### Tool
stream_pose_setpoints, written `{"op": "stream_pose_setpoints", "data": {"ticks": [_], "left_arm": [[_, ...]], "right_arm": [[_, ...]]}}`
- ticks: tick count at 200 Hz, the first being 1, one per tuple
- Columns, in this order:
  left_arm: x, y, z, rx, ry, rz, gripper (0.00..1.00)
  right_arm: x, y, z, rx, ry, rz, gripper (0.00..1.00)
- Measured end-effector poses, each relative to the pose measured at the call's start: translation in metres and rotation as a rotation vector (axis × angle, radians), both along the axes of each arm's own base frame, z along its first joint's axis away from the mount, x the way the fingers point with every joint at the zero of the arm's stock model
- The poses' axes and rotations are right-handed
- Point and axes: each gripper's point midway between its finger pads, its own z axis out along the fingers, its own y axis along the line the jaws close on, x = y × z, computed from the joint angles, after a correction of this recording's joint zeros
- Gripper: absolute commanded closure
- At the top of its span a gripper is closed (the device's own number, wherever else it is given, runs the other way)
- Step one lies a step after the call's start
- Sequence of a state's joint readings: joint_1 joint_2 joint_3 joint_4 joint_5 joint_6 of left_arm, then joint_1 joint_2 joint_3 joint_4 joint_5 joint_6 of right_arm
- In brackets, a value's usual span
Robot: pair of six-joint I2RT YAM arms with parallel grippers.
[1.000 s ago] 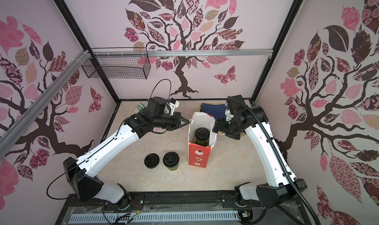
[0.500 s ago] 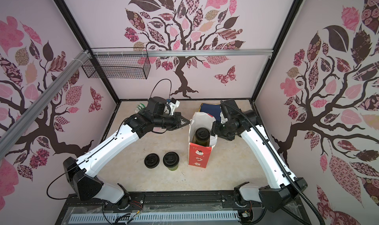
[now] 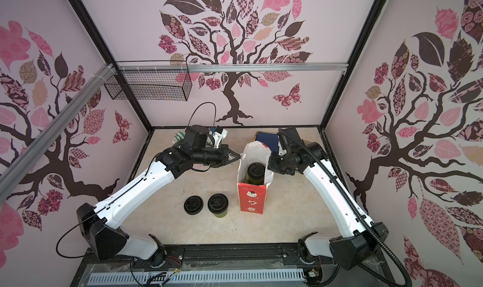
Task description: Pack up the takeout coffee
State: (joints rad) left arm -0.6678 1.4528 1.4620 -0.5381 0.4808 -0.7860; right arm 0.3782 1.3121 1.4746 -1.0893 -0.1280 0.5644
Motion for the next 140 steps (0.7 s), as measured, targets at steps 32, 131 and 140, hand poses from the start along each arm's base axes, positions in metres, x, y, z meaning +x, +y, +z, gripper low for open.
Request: {"op": "stream_pose_setpoints", "data": {"ticks": [32,131,140], "left_arm": [[-0.006,0.002,0.009,-0.036,-0.035,-0.016,1.00],[-0.014,0.006,0.000,-0.048,-0.100,-0.042,1.00],[-0.015,0.007,-0.001,-0.047,-0.110,-0.046,1.00]], "right_arm": [[0.004,0.003,-0.001,0.000,-0.022,0.026,1.00],[0.005,0.003,0.010,-0.013,-0.112,0.091,1.00],[0.004,0.003,0.010,-0.015,-0.122,0.098,1.00]]}}
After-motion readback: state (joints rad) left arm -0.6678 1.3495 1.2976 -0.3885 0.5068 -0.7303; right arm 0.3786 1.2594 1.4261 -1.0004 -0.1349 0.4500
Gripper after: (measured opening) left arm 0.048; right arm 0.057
